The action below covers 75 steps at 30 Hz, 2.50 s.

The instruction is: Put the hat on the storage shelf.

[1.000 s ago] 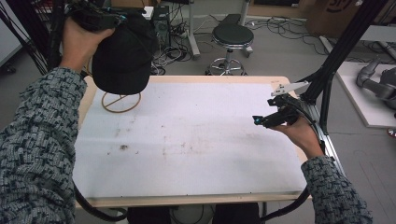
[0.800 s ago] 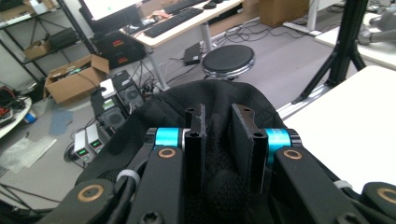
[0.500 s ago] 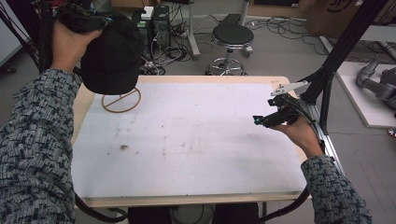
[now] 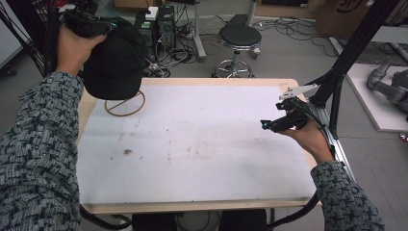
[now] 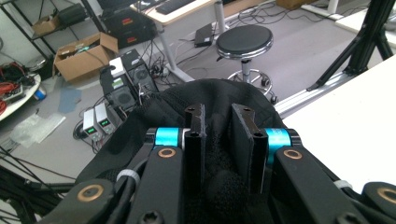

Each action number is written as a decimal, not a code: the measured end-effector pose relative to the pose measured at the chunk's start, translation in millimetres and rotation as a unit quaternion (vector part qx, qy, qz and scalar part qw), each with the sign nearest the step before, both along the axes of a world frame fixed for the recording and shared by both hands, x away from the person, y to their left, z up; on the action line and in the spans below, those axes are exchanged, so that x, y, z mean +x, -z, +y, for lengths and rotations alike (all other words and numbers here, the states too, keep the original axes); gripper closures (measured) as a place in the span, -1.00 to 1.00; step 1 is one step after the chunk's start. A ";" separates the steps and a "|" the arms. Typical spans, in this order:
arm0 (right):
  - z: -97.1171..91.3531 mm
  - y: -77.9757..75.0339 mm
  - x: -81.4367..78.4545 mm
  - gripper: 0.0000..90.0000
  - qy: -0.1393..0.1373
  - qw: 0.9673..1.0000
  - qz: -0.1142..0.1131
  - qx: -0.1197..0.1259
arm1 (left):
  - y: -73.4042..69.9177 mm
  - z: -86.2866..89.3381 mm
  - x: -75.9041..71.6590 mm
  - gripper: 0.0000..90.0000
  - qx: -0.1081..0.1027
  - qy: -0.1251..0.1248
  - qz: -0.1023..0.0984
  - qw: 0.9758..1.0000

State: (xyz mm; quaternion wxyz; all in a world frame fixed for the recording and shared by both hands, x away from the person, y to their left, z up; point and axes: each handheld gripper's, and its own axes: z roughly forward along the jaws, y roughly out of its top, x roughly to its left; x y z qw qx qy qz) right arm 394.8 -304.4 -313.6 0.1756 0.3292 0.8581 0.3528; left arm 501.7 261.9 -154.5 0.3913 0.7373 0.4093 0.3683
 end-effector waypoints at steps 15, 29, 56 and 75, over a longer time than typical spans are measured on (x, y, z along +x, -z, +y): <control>-0.8 2.1 1.4 -0.86 -0.001 1.000 0.003 -0.004 | 33.9 18.3 12.9 0.67 -0.013 -0.024 0.021 0.999; 0.7 6.8 2.6 -0.86 -0.004 1.000 0.008 -0.008 | 50.7 21.5 23.7 0.66 0.000 -0.036 0.034 0.999; 2.2 13.5 5.5 -0.86 -0.003 1.000 0.015 -0.013 | 69.2 30.9 30.4 0.53 -0.017 -0.041 0.030 0.999; 3.5 13.7 5.4 -0.86 -0.004 1.000 0.014 -0.014 | 60.2 29.2 17.9 0.16 -0.039 -0.005 0.031 0.999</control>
